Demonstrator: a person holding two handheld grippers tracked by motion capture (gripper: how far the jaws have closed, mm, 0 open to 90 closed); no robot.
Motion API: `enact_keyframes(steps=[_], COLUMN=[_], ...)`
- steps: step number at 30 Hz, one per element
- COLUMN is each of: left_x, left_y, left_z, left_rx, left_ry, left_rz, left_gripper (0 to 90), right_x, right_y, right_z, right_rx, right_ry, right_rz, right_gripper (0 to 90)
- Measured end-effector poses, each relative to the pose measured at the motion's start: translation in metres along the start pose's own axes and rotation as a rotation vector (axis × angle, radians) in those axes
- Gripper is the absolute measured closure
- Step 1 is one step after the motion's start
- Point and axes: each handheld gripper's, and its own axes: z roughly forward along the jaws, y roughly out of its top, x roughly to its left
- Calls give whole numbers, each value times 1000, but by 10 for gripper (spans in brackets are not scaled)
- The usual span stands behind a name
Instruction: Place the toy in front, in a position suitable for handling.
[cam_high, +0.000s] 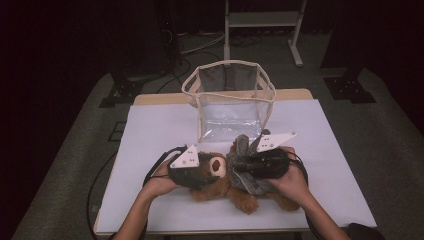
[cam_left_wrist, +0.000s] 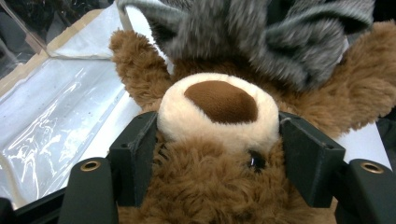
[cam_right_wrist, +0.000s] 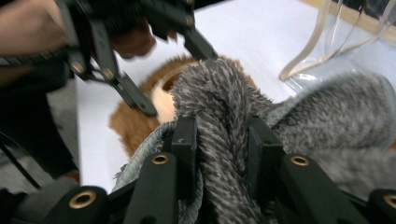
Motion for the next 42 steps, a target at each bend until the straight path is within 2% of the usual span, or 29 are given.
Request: enact_keyframes(steps=[3,7,9,10,12,14,16,20,22,26,29,31,33,36,40,42], left_x=[2,6,8,7,6,6,6,8,8,8,7,6,6,6,6,6], left_y=[0,-2,-5,-5,-5,-4,-4,-7,-8,-8,-6,-4,-4,-4,-6,-7], left_z=[-6,-16,-15,-13,-8,-6,-5,-4,-5,-6,-5,-4,-3,-3,-4,-4], left_rx=[0,16,15,13,20,16,9,1,2,-3,2,7,12,18,16,8], left_ry=[-5,10,5,3,6,18,34,36,27,7,5,6,2,11,8,-4], left_rz=[-4,-20,-34,-32,-22,-22,-35,-51,-51,-45,-42,-44,-51,-48,-44,-47], left_gripper=[300,280,293,327,341,341,346,355,355,349,351,350,346,346,346,345], right_x=[-8,-22,-27,-28,-24,-15,-7,11,16,20,19,20,22,29,36,34], right_y=[-2,-7,-9,-9,-7,-4,-1,-1,-4,-13,-21,-19,-13,-4,-9,-16], right_z=[-4,-14,-18,-19,-20,-17,-13,4,8,-4,-16,-19,-16,-3,18,16], right_rx=[-4,-18,-27,-28,-29,-20,-25,19,39,58,54,45,35,30,103,119], right_ry=[-37,-79,-81,-82,-65,-50,-7,39,43,43,55,55,63,94,96,103], right_rz=[7,44,69,72,65,36,16,-30,-47,-69,-47,-45,-50,-90,-128,-115], right_gripper=[688,688,687,687,686,685,685,685,685,689,689,688,689,690,690,691])
